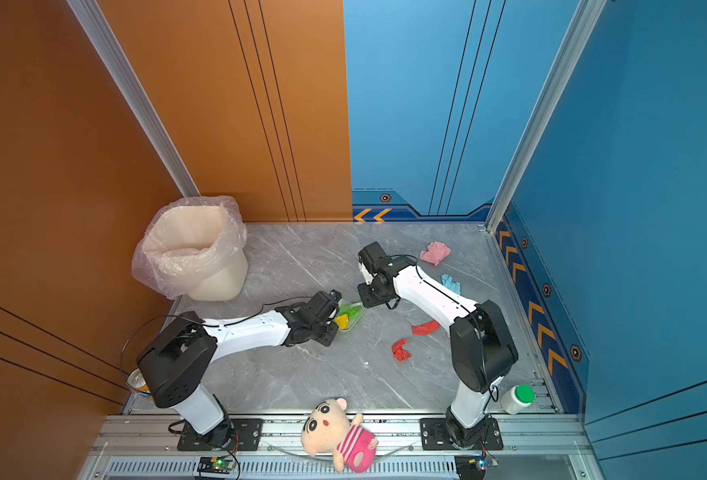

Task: Sweep away the paper scraps from the table
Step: 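Sweep the green and yellow scraps with the right gripper's brush into the dustpan, then carry the loaded dustpan with the left gripper to the bin while the right withdraws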

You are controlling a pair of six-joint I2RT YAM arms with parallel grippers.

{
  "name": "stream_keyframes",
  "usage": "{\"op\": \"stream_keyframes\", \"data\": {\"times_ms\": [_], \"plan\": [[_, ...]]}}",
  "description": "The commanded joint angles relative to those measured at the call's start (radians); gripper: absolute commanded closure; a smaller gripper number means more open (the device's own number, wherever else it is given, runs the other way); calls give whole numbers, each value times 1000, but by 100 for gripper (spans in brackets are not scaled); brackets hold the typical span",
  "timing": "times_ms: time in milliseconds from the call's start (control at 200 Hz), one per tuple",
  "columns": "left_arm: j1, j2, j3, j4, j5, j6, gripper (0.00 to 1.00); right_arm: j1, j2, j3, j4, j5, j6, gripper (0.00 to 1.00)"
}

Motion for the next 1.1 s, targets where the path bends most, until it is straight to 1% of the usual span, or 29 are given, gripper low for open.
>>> {"op": "stream_keyframes", "data": {"times_ms": [0, 145, 310, 511, 711, 736, 891, 1096], "plan": [[-27, -26, -29, 58, -35, 8, 86, -22, -52, 14, 19, 66, 23, 100], [-34, -31, -48, 93, -49, 8, 86, -56, -81, 16, 68, 78, 53, 100], [-39, -39, -61, 119, -70, 7, 86, -92, -105, 18, 75, 95, 64, 100], [-41, -94, -68, 106, -104, 9, 87, -147, -151, -27, 79, 105, 83, 100], [-41, -181, -33, 18, -148, 34, 86, -191, -189, -67, 82, 107, 90, 100], [-40, -194, -28, -24, -155, 38, 86, -195, -192, -70, 83, 105, 92, 100], [-29, -279, 14, -115, -168, 58, 85, -213, -202, -89, 87, 107, 94, 100], [2, -367, 110, -279, -178, 92, 85, -220, -195, -89, 90, 98, 93, 100]]}}
